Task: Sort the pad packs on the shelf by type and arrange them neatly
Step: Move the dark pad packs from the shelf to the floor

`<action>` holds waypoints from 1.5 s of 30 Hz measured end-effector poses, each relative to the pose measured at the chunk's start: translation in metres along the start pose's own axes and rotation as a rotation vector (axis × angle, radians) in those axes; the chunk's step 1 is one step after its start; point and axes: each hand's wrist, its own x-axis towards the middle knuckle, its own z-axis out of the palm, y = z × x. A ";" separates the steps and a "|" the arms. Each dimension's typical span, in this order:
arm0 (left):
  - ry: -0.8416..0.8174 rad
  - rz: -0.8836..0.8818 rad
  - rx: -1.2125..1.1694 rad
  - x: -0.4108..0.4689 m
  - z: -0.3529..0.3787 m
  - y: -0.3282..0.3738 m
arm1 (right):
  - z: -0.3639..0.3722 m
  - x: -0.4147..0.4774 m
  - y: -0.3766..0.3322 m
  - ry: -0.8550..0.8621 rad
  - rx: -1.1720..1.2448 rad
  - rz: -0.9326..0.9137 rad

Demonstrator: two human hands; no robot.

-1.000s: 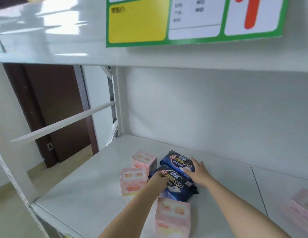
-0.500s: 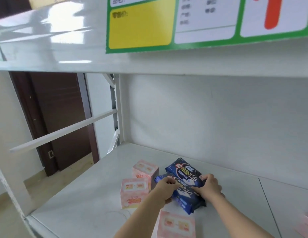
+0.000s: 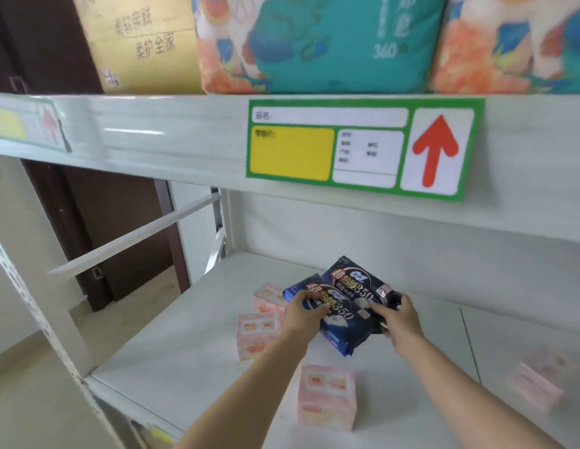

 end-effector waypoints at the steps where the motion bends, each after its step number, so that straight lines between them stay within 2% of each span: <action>1: 0.009 -0.021 -0.044 -0.006 -0.004 0.004 | -0.001 -0.009 -0.007 -0.007 0.061 0.035; 4: 0.021 -0.091 -0.206 -0.030 -0.019 0.016 | -0.005 -0.042 -0.027 -0.024 0.180 0.102; 7: 0.010 -0.153 -0.281 -0.059 -0.032 0.028 | -0.014 -0.079 -0.042 -0.036 0.206 0.094; 15: -0.163 -0.163 -0.460 -0.142 -0.062 0.044 | -0.055 -0.179 -0.057 0.033 -0.064 -0.066; 19: -0.213 -0.144 -0.510 -0.194 -0.072 0.036 | -0.076 -0.242 -0.054 -0.032 0.113 0.013; 22: -0.185 -0.148 -0.615 -0.241 -0.080 0.029 | -0.088 -0.294 -0.046 -0.082 0.182 0.034; 25: -0.132 -0.195 -0.615 -0.285 -0.091 0.013 | -0.100 -0.353 -0.034 -0.116 0.126 0.014; 29: -0.141 -0.255 -0.561 -0.339 -0.101 -0.009 | -0.116 -0.421 -0.021 -0.212 0.007 0.001; 32: -0.210 -0.268 -0.513 -0.377 -0.109 -0.020 | -0.125 -0.455 -0.010 -0.230 -0.046 -0.003; 40: -0.267 -0.120 -0.057 -0.418 -0.153 -0.031 | -0.128 -0.507 0.023 -0.170 -0.137 -0.054; 45: -0.445 -0.085 0.173 -0.429 -0.186 -0.043 | -0.114 -0.532 0.041 -0.183 -0.221 -0.062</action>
